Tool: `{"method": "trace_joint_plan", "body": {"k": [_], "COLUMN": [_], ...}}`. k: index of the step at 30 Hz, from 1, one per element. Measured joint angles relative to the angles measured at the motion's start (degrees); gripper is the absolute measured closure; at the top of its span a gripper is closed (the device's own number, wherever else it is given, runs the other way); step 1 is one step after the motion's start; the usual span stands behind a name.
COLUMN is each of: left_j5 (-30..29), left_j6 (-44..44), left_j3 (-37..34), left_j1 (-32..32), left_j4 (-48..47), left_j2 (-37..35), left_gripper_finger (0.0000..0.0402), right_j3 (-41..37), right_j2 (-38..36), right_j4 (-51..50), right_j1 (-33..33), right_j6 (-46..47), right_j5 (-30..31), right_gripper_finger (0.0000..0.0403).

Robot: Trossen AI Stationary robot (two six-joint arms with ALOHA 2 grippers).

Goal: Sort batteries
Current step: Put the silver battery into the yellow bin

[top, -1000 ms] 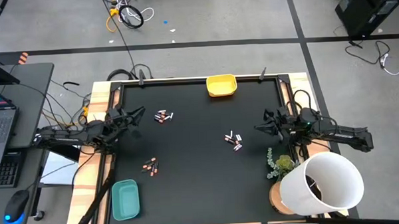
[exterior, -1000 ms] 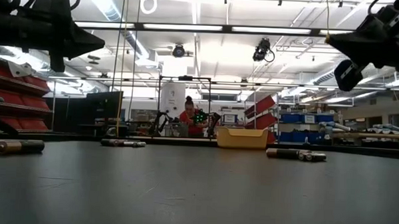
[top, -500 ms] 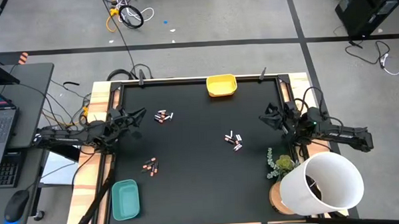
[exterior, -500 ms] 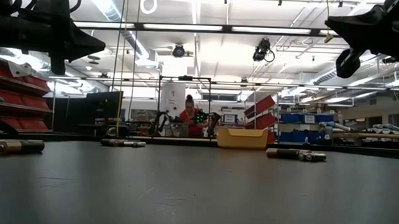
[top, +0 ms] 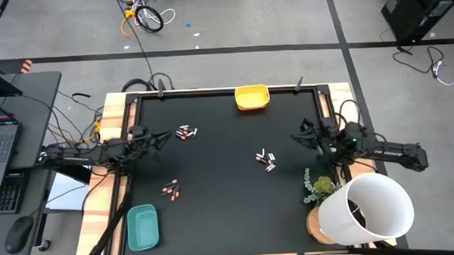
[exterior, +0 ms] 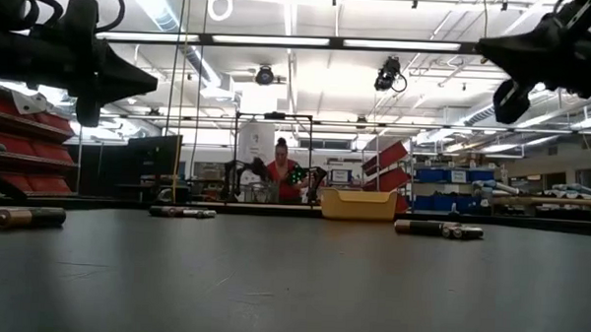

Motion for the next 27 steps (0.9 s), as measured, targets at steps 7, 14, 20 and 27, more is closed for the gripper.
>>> {"method": "trace_joint_plan", "body": {"k": [7, 14, 20, 27], "left_j5": [0.1, -0.1, 1.1, -0.5], "left_j6": [10.8, 18.2, 22.3, 22.9], "left_j3": [0.0, 0.0, 0.0, 0.3], "left_j1": [0.0, 0.0, 0.0, 0.0], "left_j4": [0.4, 1.2, 4.2, 4.9], "left_j2": [0.0, 0.0, 0.0, 0.0], "left_gripper_finger": [0.0342, 0.0342, 0.0342, 0.0342], "right_j3": [0.3, 4.4, 18.0, 34.2], "right_j2": [14.1, 28.2, 40.5, 55.4], "right_j4": [7.9, 29.2, 9.7, -9.2], "right_j1": [4.8, 6.2, 8.9, 11.6], "right_j6": [-8.5, -7.4, -11.6, -23.2], "right_j5": [4.2, 4.4, 14.6, 24.2], "right_gripper_finger": [0.0401, 0.0402, 0.0403, 0.0378]}}
